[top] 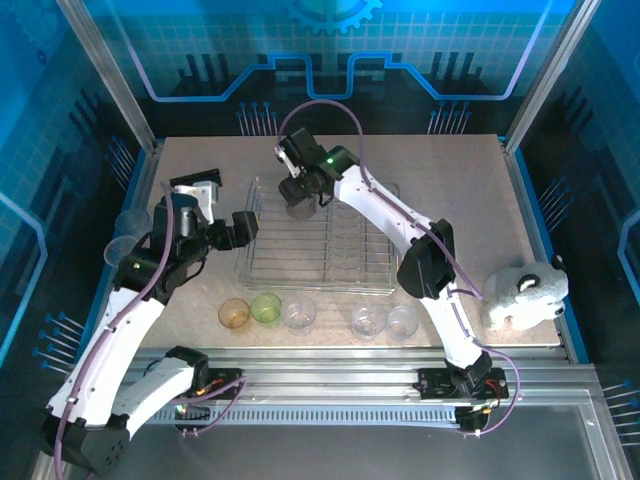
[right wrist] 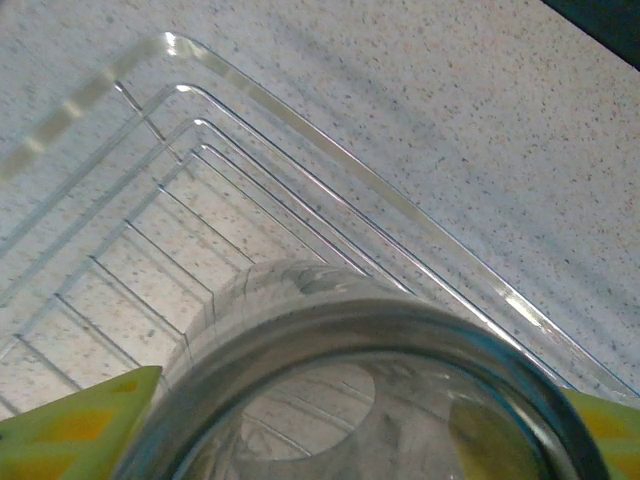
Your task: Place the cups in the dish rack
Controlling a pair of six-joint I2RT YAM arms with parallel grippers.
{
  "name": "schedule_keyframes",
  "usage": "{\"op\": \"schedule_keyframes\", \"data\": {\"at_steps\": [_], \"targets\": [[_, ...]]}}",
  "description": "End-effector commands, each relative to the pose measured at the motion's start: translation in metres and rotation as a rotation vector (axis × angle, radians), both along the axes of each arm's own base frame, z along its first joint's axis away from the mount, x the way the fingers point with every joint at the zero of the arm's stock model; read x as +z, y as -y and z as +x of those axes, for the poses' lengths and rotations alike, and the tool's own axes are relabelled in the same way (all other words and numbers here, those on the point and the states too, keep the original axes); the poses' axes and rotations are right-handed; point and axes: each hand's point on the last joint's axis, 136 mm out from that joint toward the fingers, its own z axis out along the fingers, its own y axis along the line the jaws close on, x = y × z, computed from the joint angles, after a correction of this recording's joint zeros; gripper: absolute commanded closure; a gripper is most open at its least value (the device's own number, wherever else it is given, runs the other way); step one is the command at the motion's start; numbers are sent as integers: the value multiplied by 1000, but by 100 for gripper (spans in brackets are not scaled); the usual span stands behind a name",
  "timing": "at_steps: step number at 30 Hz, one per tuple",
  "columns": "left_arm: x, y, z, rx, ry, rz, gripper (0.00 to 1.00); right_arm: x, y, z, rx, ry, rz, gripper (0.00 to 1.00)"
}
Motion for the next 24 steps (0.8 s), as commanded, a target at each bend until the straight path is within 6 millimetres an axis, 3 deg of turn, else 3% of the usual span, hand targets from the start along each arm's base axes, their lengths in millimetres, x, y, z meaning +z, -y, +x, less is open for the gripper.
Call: {"op": "schedule_keyframes", "data": {"at_steps": [1, 4, 5, 7, 24], "targets": [[-7, -2, -3, -6, -7, 26, 1, -3, 2, 3, 19, 35, -83, 55], [-10, -2, -4, -5, -15, 28, 1, -7, 3, 7, 31, 43, -103, 55], [-11, -2, -4, -6, -18, 29, 1, -23, 1, 10, 35, 28, -128, 55], [-12, -3, -5, -5, -21, 30, 1, -29, 1, 13, 37, 30, -143, 54], [-17, -5, -6, 3, -37, 40, 1, -51, 17, 34, 13, 50, -204, 50]]}}
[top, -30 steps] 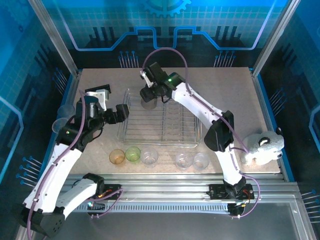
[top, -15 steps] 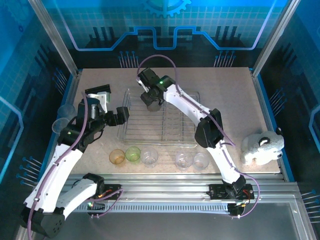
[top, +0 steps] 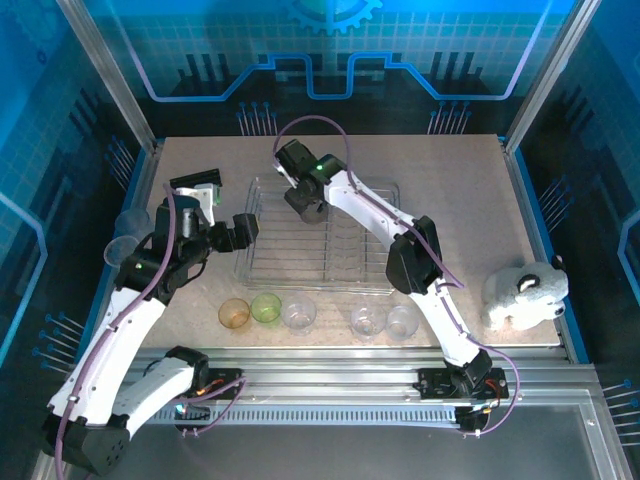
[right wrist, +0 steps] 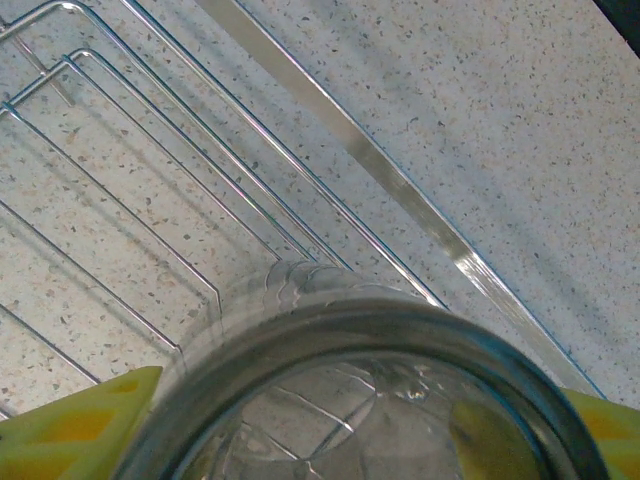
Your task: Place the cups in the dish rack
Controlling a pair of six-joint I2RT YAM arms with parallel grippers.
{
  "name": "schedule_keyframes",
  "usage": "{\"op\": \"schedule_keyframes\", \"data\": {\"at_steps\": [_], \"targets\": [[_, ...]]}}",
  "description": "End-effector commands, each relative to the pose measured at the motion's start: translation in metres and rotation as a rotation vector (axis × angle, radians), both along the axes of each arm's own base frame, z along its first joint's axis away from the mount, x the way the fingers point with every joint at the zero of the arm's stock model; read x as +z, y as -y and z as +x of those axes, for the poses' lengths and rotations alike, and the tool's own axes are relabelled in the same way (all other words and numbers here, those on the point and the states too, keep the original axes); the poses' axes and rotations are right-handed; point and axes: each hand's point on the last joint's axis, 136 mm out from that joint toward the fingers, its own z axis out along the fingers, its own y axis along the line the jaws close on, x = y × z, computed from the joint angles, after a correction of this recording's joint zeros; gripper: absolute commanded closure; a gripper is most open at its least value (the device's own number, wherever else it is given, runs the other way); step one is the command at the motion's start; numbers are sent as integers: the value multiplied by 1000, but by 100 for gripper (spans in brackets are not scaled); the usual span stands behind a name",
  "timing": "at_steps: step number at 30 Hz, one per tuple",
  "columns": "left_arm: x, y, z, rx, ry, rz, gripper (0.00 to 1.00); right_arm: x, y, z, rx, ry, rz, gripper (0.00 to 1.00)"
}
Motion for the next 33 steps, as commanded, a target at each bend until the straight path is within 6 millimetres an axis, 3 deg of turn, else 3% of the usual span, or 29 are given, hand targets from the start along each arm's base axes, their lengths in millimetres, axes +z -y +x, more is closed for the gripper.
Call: {"op": "schedule_keyframes", "data": {"at_steps": [1, 15, 33], "targets": [[-10, -5, -5, 3, -21, 36, 0, -1, 4, 12, -10, 34, -8, 49], [-15, -4, -6, 5, -35, 31, 1, -9, 1, 11, -13, 12, 26, 38], [-20, -2, -5, 4, -45, 18, 1, -6, 30, 11, -25, 18, -108, 23]]}}
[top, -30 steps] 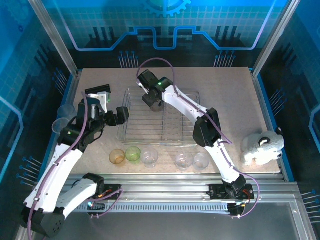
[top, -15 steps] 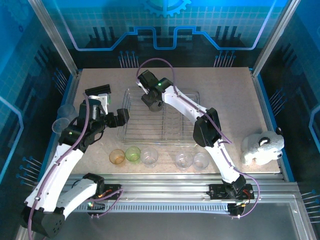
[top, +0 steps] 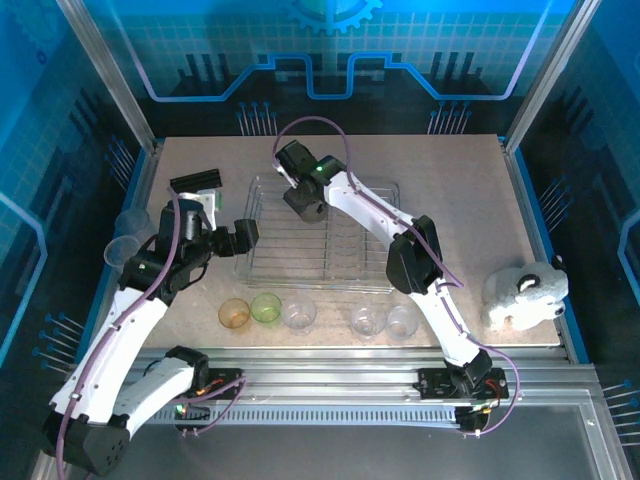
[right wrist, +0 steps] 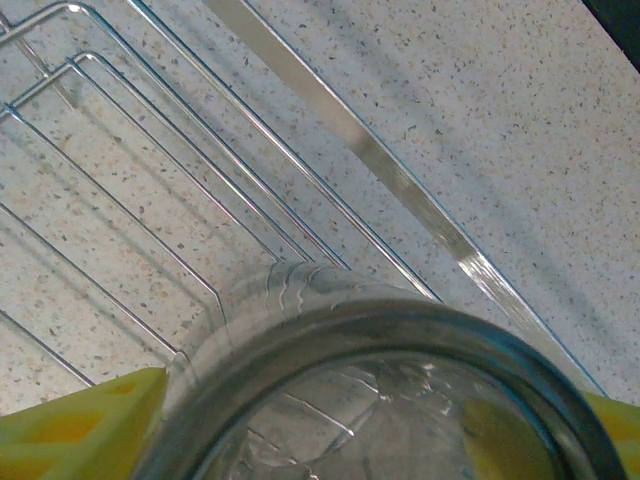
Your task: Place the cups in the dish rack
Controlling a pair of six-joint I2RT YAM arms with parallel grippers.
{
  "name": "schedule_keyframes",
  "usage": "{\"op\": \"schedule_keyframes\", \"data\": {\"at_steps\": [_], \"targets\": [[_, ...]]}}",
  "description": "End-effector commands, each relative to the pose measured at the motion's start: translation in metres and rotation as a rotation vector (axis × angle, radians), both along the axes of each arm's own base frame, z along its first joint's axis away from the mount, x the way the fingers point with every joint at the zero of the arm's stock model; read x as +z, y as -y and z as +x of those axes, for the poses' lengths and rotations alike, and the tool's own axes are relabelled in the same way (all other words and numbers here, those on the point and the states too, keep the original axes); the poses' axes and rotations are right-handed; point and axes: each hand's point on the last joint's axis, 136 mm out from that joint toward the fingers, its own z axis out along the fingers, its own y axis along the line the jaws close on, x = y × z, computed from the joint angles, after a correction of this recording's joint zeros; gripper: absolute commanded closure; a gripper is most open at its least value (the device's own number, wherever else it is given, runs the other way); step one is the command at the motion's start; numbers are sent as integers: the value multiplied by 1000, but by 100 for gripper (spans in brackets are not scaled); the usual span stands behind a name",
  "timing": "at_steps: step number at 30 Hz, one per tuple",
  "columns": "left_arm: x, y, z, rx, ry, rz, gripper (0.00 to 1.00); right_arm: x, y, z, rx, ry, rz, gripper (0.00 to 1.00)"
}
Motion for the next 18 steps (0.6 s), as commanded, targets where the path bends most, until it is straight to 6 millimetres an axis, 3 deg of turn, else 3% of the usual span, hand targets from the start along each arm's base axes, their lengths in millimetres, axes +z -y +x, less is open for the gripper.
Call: {"op": "schedule_keyframes", "data": {"at_steps": [1, 7, 17, 18], "targets": [[-2, 0, -1, -3, 4, 1, 1, -2, 31, 7, -36, 5, -100, 20], [-2, 0, -1, 0, 3, 4, 1, 4, 31, 5, -43, 7, -82, 4], [-3, -10, 0, 53, -17, 28, 1, 26, 19, -1, -35, 0, 32, 0], [-4, -11, 0, 60, -18, 32, 1, 38, 18, -3, -35, 10, 55, 0]]}}
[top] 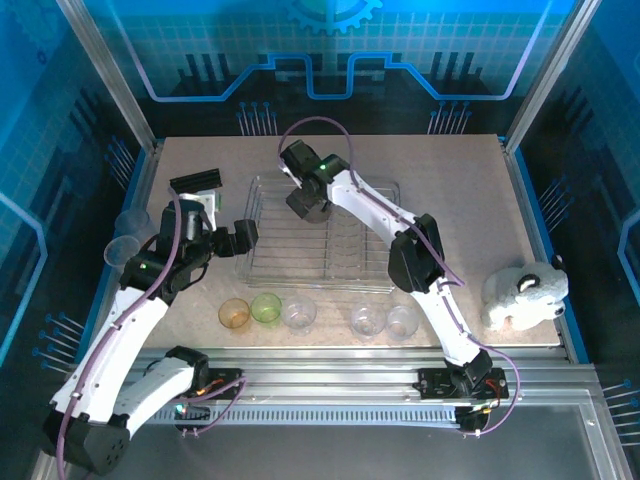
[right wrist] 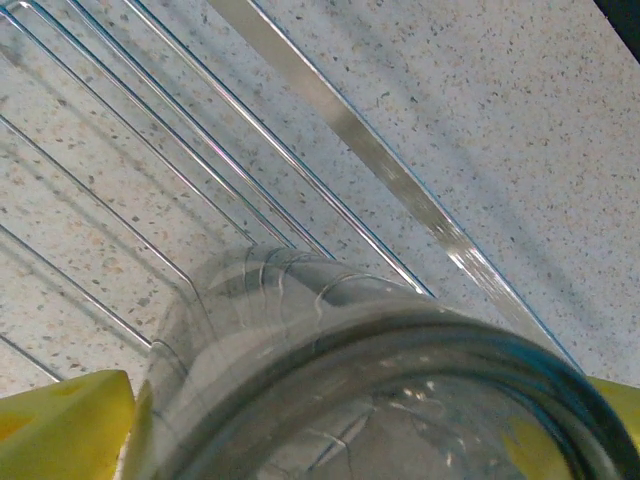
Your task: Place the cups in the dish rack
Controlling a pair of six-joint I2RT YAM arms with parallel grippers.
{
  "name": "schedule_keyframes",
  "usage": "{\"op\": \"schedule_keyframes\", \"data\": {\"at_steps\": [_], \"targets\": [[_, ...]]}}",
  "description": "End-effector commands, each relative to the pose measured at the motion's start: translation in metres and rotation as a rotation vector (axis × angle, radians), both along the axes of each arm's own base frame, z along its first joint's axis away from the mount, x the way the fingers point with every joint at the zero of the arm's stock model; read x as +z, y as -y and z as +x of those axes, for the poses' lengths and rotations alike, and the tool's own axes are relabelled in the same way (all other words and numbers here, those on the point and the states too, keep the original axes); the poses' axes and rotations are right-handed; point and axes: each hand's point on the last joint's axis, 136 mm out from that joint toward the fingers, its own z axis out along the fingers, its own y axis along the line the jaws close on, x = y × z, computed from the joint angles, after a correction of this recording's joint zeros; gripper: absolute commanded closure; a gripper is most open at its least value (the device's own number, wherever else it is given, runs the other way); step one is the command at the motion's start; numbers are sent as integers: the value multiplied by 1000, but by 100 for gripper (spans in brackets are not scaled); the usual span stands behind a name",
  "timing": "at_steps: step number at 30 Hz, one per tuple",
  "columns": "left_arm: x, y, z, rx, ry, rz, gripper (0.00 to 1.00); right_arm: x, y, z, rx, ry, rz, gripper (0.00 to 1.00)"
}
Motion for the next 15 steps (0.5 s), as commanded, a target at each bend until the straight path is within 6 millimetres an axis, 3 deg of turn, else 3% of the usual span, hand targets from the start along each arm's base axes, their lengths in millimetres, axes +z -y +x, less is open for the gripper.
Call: {"op": "schedule_keyframes", "data": {"at_steps": [1, 8, 15], "targets": [[0, -9, -1, 49, -14, 24, 1, 48, 2, -6, -14, 29, 102, 0], [4, -17, 0, 69, -25, 74, 1, 76, -5, -20, -20, -5, 226, 0], [10, -17, 3, 57, -14, 92, 1, 100, 3, -29, -52, 2, 275, 0]]}}
